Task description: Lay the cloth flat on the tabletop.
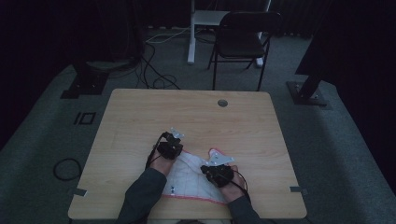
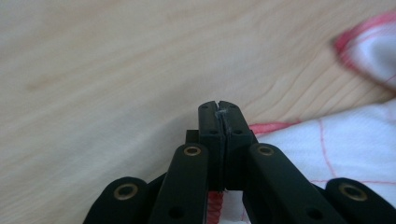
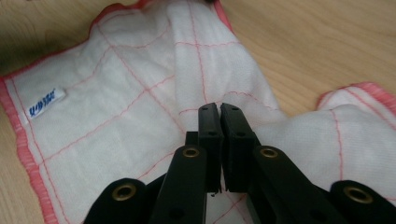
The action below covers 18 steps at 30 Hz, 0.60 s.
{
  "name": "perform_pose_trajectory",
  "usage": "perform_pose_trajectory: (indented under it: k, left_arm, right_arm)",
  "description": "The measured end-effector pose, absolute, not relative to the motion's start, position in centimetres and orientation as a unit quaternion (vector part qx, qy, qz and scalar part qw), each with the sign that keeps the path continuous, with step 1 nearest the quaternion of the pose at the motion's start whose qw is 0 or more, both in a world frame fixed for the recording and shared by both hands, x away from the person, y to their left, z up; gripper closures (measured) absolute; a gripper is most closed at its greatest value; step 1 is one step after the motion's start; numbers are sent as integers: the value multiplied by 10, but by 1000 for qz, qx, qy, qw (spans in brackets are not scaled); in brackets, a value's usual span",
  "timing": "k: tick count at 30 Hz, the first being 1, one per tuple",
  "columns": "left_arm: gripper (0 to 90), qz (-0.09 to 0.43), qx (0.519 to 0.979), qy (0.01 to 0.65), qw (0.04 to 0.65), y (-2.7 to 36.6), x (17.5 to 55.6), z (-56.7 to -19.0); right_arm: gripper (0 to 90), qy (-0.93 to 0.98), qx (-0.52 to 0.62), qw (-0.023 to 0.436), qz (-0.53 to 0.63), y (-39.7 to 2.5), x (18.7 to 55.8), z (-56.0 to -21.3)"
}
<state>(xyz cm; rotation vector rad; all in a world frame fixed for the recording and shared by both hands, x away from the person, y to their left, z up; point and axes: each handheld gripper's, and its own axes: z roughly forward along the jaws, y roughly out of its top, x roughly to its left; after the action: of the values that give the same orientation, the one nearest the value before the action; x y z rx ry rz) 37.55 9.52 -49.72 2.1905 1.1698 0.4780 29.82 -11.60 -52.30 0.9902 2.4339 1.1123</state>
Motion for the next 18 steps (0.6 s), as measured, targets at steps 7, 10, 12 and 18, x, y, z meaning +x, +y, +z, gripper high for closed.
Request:
perform_pose_trajectory:
  k: [7, 10, 12, 18]
  left_arm:
    - [900, 231, 782, 459, 353, 114, 358, -469]
    - [900, 226, 784, 471, 336, 124, 353, -479]
    - [899, 222, 786, 478, 324, 128, 353, -489]
    - [891, 194, 809, 482, 274, 132, 353, -519]
  right_arm:
    - [884, 826, 354, 163, 408, -124, 298, -512]
    - [883, 835, 345, 157, 399, -124, 296, -514]
    - [882, 838, 344, 146, 397, -123, 296, -517]
    - [832, 843, 341, 129, 395, -119, 298, -518]
